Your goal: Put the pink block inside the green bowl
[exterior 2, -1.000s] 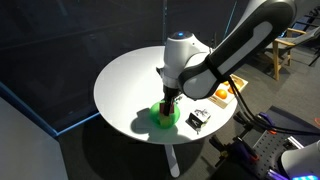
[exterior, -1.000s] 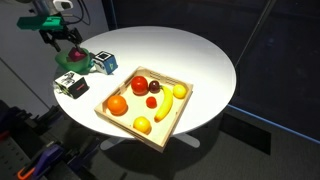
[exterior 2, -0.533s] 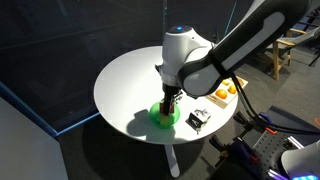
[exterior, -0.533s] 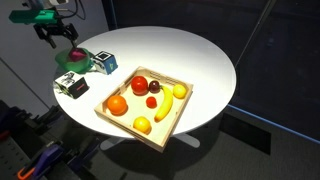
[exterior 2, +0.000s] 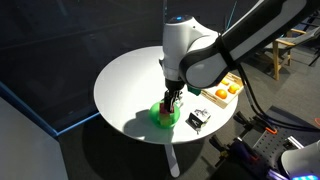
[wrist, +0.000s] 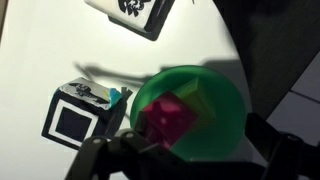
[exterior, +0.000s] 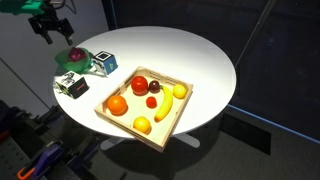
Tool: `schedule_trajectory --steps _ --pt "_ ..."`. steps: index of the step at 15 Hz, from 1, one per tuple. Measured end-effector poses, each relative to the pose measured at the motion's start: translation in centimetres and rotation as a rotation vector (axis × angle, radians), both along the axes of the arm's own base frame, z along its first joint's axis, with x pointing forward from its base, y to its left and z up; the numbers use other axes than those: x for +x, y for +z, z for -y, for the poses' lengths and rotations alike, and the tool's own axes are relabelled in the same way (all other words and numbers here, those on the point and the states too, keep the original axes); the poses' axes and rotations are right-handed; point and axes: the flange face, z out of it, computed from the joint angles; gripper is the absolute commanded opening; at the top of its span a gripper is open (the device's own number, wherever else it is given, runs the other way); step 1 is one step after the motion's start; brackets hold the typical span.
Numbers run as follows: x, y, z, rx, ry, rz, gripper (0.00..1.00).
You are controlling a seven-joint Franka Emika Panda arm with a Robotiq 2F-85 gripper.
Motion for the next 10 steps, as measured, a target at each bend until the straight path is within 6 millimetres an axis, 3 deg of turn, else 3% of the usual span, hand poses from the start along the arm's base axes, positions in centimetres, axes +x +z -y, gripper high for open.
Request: schedule_trajectory --steps 10 --pt "-1.0 3.9 2.2 -0.032 -0.218 -0.023 1.0"
